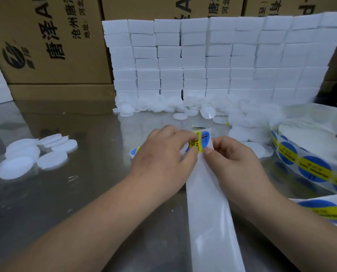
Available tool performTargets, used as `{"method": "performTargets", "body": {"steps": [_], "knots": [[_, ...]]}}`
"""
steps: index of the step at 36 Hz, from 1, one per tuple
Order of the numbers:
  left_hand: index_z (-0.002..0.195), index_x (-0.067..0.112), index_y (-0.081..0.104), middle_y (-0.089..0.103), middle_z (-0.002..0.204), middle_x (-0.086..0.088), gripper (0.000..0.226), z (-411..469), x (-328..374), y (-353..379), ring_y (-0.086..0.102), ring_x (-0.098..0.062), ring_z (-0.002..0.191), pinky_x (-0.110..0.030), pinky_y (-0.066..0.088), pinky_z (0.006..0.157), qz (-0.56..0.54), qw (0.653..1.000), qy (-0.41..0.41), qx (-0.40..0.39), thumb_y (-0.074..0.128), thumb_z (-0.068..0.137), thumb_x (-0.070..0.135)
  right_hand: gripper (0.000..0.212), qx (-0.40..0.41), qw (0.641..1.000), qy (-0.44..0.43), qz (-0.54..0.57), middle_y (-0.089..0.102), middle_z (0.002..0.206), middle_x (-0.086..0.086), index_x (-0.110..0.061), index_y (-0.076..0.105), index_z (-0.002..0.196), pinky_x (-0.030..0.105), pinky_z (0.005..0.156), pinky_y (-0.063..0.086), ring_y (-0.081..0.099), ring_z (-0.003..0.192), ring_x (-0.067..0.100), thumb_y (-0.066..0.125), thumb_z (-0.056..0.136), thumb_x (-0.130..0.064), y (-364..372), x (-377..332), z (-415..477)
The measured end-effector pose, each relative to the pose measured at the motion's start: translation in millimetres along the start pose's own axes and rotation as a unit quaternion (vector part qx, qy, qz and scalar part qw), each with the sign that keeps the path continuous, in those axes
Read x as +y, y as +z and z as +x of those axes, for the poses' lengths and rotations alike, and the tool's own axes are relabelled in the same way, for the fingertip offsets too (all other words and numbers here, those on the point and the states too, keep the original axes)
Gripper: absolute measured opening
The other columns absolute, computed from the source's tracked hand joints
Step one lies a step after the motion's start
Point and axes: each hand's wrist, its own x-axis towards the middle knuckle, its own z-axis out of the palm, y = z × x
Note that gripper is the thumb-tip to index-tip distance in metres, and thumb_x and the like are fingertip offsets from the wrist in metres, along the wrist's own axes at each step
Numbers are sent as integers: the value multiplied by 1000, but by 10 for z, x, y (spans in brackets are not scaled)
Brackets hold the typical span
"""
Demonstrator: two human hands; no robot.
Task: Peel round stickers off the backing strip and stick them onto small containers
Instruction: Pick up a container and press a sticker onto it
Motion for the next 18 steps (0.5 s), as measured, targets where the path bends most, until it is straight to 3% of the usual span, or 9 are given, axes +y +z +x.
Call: {"method": "performTargets", "body": {"steps": [3, 6, 10, 14, 18], "knots": [[103, 34, 63, 43, 89, 17, 38, -28, -29, -29, 42, -7, 95, -18, 27, 72, 3, 1000, -8, -6, 41, 75, 47, 21, -48, 999, 10, 9, 69, 82, 13, -15, 67, 80, 49, 76, 51, 60, 73, 22, 52, 84, -1, 12, -20, -21], [95, 36, 62, 48, 91, 15, 38, -32, -40, -52, 45, -7, 96, -21, 29, 73, -4, 1000, -19, -6, 42, 68, 54, 18, -72, 997, 2, 1, 65, 84, 22, -12, 66, 81, 51, 72, 50, 56, 71, 23, 52, 83, 0, 14, -22, -38], [78, 43, 54, 52, 87, 13, 24, -49, -24, -51, 46, 0, 84, -22, 36, 70, -49, 998, -28, -4, 49, 62, 60, 22, -79, 996, -13, 25, 66, 79, 19, -12, 65, 79, 34, 64, 42, 54, 68, 17, 52, 85, 4, -9, -5, -25], [71, 43, 51, 54, 86, 14, 19, -46, -31, -41, 45, 1, 84, -22, 37, 70, -68, 997, -38, 9, 49, 61, 59, 16, -83, 996, -37, 4, 60, 82, 26, -11, 62, 79, 36, 66, 37, 49, 69, 19, 52, 89, -3, -4, 13, -22], [70, 40, 57, 57, 86, 13, 21, -35, -39, -41, 50, -1, 82, -26, 42, 75, -102, 993, -63, 12, 51, 61, 58, 18, -74, 995, -59, -14, 60, 71, 14, -16, 64, 75, 29, 63, 37, 48, 66, 14, 55, 88, -7, -17, 13, -6]]}}
